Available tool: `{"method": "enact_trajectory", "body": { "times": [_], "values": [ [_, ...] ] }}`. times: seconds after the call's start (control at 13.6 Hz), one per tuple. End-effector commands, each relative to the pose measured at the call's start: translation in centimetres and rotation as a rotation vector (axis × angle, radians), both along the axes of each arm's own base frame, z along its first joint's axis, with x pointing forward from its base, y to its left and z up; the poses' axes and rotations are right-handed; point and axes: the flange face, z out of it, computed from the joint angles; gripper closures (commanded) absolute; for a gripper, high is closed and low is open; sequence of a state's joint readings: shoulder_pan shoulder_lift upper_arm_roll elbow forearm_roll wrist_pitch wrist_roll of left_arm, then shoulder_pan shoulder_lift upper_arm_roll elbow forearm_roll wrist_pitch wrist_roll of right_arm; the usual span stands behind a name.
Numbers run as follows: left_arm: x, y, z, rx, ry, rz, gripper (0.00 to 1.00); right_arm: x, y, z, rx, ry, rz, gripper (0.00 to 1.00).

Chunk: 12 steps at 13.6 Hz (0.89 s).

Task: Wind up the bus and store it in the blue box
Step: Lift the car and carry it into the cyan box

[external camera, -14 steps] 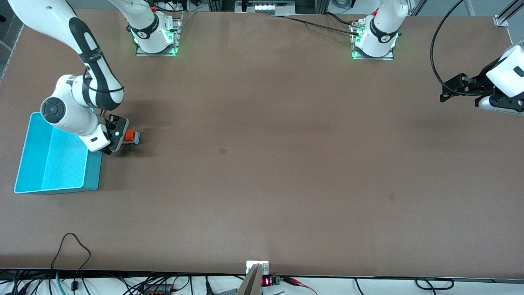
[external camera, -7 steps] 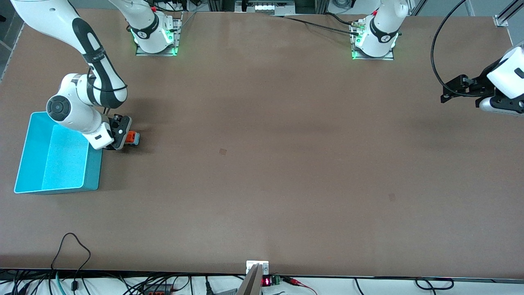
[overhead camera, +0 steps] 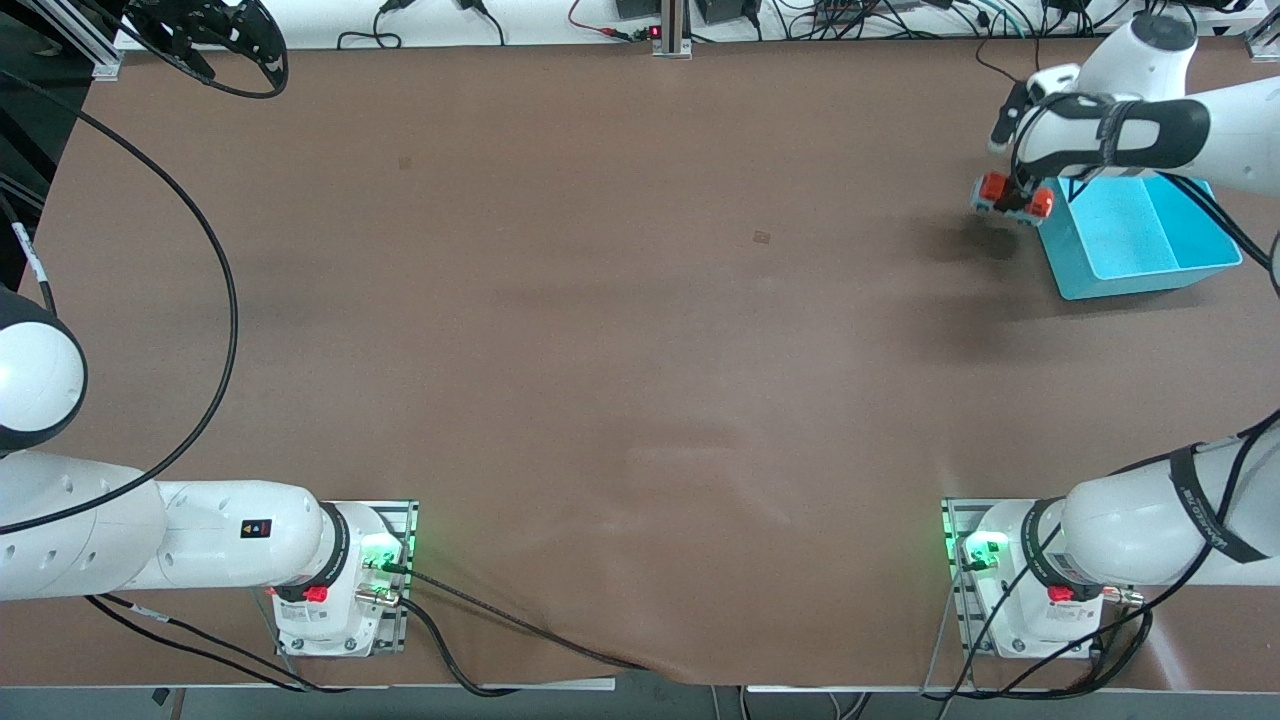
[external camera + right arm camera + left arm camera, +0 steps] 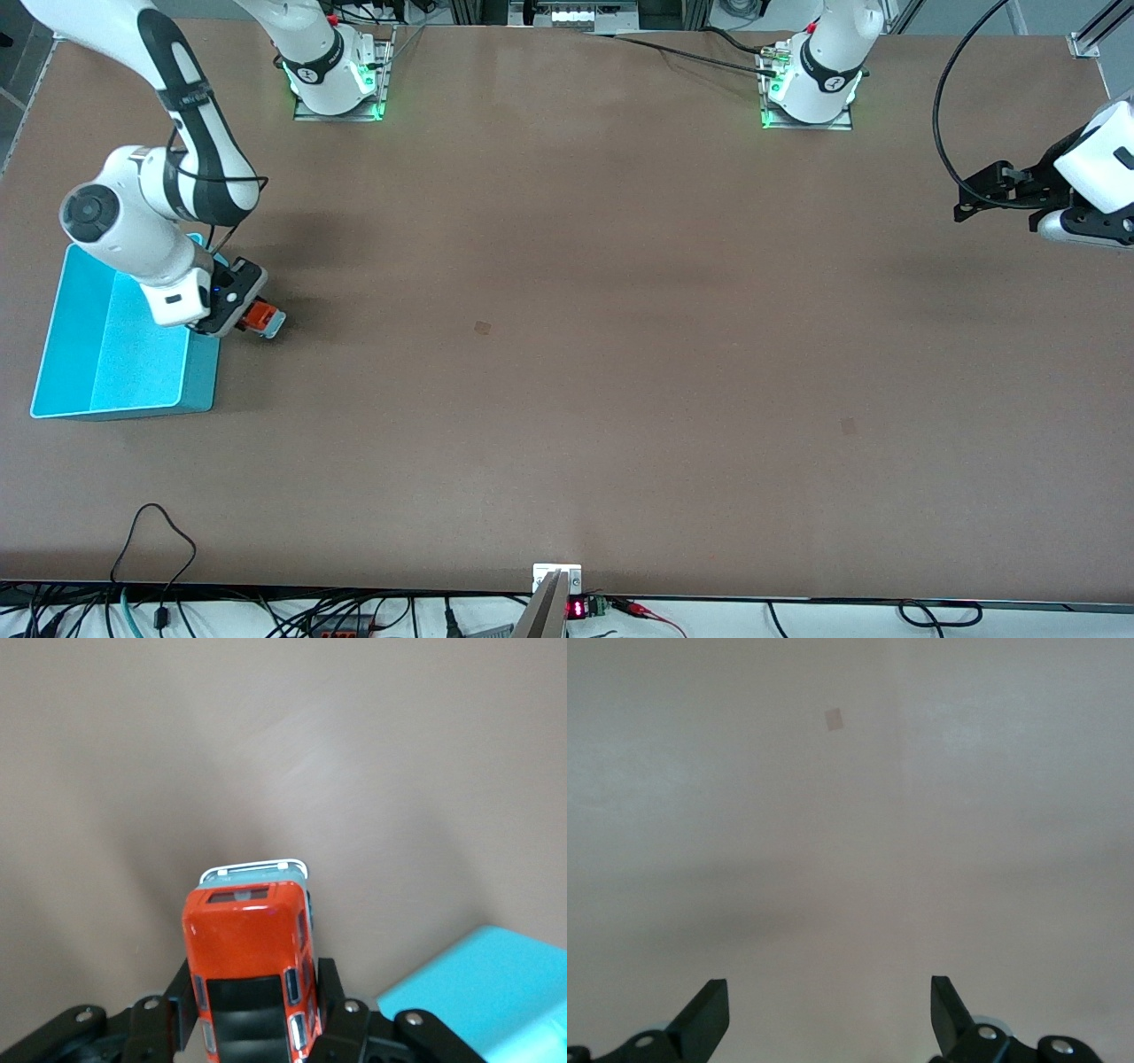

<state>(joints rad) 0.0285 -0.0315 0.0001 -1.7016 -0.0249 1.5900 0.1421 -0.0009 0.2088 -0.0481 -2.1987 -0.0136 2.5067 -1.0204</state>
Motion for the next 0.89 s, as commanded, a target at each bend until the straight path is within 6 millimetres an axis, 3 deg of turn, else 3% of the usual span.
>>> {"method": "enact_trajectory", "body": {
  "times": [0.0, 0.15, 0.3, 0.59, 0.81],
  "values": [
    [0.2, 0.1, 0.6, -0.009, 0.003, -0.015, 0.00, 0.9, 1.0, 6.7, 0.039, -0.030, -0.246, 1.00],
    [0.2, 0.1, 0.5, -0.009, 0.007, -0.015, 0.00, 2.1, -0.3, 9.6, 0.053, -0.022, -0.401, 1.00],
    [0.2, 0.1, 0.6, -0.010, 0.005, -0.015, 0.00, 1.9, -4.2, 10.1, 0.047, -0.009, -0.525, 1.00],
    [0.2, 0.2, 0.6, -0.012, 0.005, -0.013, 0.00, -0.6, -15.2, 8.3, 0.052, 0.035, -0.892, 1.00],
    [0.1, 0.2, 0.6, -0.012, 0.006, -0.014, 0.00, -1.9, -19.2, 5.5, 0.059, 0.079, -1.095, 1.00]
  ]
}}
